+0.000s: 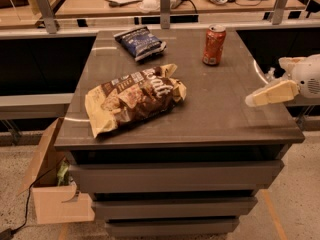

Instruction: Knock coke can over

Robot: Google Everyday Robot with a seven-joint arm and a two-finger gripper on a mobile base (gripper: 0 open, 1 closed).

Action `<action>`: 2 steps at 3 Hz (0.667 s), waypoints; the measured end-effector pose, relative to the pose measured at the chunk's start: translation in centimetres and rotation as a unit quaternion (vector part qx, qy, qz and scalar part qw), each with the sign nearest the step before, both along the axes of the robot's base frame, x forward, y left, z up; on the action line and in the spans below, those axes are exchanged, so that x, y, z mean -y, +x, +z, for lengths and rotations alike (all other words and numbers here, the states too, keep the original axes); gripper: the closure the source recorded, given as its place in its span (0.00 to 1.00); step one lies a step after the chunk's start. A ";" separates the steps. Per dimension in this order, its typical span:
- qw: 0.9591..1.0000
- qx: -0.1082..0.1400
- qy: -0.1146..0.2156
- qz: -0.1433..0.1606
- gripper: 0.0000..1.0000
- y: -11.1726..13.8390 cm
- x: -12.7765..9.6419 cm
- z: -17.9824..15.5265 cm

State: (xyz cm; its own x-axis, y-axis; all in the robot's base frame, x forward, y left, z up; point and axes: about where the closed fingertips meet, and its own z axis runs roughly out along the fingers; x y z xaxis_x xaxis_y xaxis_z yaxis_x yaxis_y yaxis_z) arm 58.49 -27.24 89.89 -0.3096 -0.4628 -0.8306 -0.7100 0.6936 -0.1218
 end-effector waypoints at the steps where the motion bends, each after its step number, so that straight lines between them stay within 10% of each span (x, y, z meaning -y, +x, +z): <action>1: 1.000 0.019 0.005 -0.014 0.00 1.5 -0.1 -0.6; 2: 0.998 0.057 0.030 -0.023 0.00 5.3 -0.7 -1.2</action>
Offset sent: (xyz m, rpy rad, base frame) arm 0.0797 0.0007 -0.0139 0.1012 -0.1817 -0.0894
